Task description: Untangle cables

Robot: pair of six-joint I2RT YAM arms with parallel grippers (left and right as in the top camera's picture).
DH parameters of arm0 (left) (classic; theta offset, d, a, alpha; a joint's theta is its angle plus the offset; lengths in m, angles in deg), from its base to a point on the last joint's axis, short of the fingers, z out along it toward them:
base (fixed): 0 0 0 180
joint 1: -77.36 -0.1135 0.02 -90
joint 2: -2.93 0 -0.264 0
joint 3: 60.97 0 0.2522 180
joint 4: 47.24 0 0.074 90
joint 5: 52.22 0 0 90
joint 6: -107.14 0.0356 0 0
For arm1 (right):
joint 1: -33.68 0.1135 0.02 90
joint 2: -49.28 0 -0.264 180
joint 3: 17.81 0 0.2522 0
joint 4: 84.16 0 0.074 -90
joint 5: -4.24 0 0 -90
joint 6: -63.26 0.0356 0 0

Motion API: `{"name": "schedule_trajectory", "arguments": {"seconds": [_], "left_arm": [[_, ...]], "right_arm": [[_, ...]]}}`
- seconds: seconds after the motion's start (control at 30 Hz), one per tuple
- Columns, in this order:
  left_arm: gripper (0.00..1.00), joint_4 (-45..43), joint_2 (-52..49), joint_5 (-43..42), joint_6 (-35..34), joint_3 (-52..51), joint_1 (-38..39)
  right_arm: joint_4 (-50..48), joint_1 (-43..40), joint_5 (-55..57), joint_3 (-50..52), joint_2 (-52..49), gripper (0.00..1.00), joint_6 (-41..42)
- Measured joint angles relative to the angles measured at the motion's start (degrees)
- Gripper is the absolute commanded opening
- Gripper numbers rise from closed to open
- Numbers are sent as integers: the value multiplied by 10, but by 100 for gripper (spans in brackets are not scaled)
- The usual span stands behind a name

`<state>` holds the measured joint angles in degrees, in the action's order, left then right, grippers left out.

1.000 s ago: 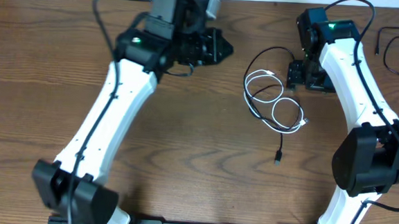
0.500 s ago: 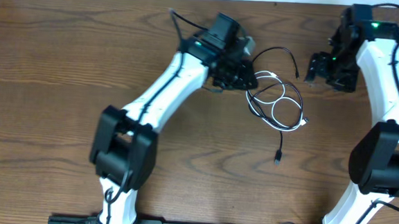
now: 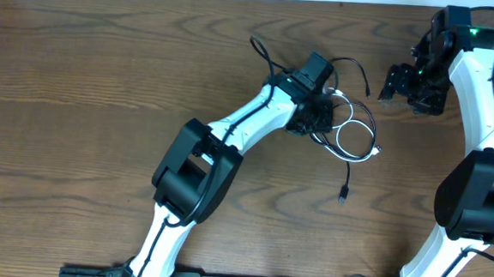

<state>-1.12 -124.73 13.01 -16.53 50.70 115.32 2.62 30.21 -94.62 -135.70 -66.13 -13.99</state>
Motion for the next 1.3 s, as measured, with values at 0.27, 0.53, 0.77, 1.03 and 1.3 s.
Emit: {"name": "schedule_trajectory", "arguments": {"seconds": [0.27, 0.53, 0.77, 1.03, 1.3], "left_arm": [[36, 4, -2, 36, -30, 0, 15], [36, -5, -2, 74, -43, -22, 17], [7, -27, -2, 93, -49, -27, 25], [7, -16, 75, 101, 27, -28, 23], [8, -11, 324, 101, 57, -10, -12]], "right_arm": [[1, 0, -2, 0, 0, 79, 0], [2, 0, -2, 0, 0, 79, 0], [5, 0, -2, 0, 0, 79, 0], [7, 0, -100, 0, 0, 73, -88], [2, 1, -311, 1, 51, 81, -208]]}}
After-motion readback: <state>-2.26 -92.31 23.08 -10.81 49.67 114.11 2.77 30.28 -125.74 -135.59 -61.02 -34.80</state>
